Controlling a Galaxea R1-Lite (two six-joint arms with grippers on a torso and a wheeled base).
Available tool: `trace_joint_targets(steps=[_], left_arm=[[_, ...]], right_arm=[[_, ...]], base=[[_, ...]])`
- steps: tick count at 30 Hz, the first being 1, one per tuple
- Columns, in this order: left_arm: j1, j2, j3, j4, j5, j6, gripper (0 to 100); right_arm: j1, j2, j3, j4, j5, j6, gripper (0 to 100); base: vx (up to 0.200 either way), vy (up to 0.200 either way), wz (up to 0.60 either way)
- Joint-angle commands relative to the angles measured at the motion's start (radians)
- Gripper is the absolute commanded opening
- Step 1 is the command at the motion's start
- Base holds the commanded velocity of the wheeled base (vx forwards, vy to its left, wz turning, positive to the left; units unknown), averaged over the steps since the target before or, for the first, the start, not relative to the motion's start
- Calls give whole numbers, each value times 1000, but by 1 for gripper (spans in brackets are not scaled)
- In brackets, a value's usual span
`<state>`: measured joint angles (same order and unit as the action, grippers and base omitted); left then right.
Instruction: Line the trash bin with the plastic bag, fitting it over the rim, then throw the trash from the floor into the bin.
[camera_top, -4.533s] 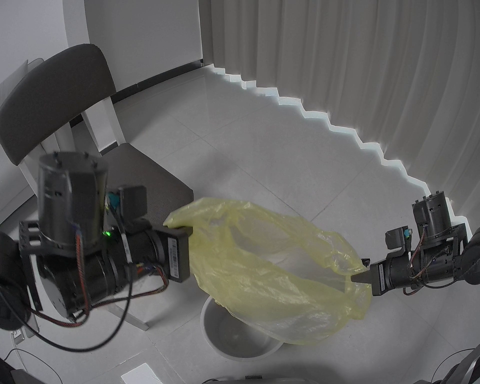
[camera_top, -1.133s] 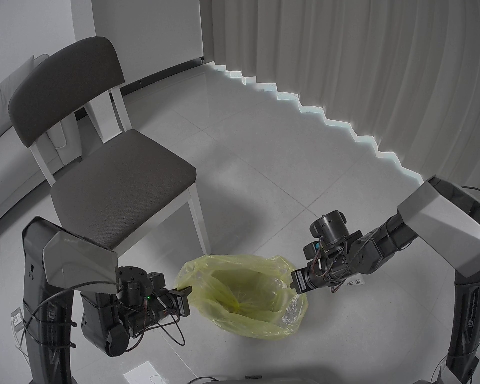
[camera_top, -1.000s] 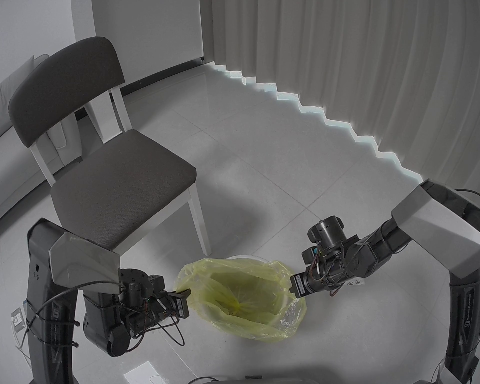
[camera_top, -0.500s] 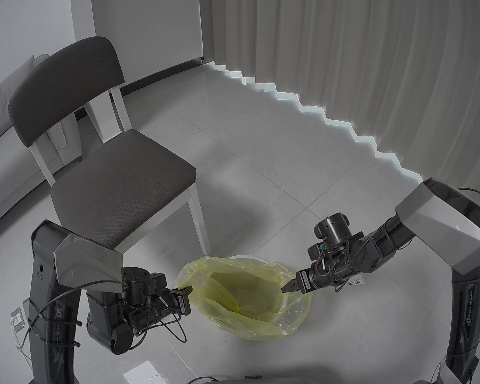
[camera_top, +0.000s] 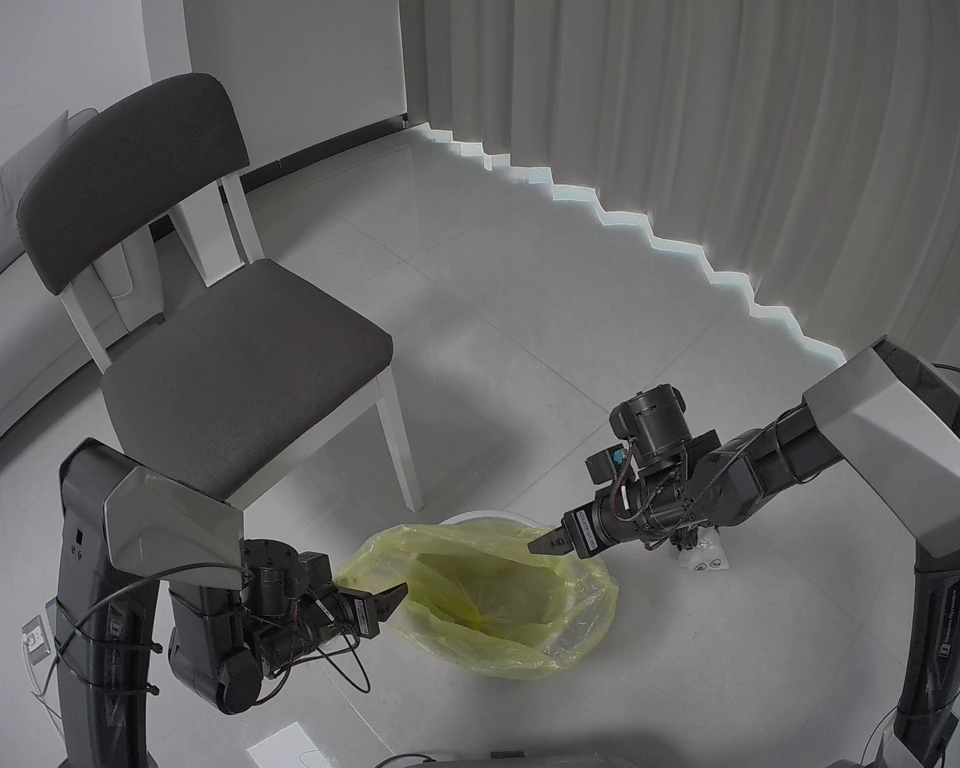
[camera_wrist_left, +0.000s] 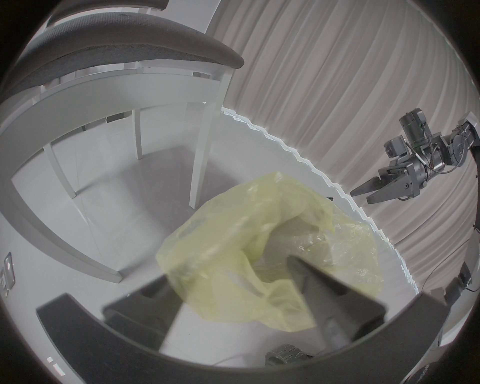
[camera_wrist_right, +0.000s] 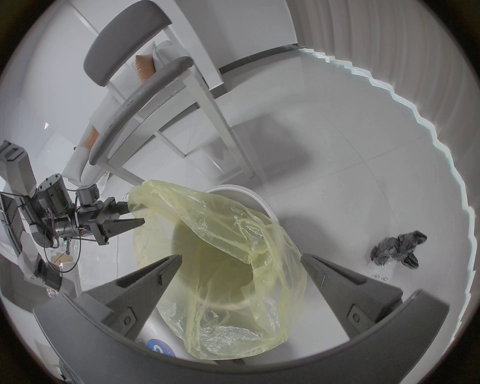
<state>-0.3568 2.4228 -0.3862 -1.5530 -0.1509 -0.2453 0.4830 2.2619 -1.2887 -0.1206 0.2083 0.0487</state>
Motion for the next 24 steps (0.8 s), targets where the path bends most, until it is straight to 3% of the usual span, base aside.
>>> trace_joint_targets(steps=[1, 8, 14, 20, 24], left_arm=[[6, -13, 6, -18, 4, 1, 100], [15, -99, 27, -18, 50, 12, 100], [16, -180, 107, -18, 71, 97, 100], [61, -211, 73, -18, 79, 158, 100], [19, -218, -72, 19, 77, 336, 100]], right_arm=[[20, 44, -34, -2, 2, -32, 100], [11, 5, 9, -1, 2, -50, 100], [-29, -104, 124, -2, 19, -52, 100], [-47, -163, 264, -28, 17, -53, 100], [-50, -200, 382, -128, 11, -50, 100]], base=[[0, 0, 0], [0, 0, 0], [0, 0, 0], [0, 0, 0], [0, 0, 0]])
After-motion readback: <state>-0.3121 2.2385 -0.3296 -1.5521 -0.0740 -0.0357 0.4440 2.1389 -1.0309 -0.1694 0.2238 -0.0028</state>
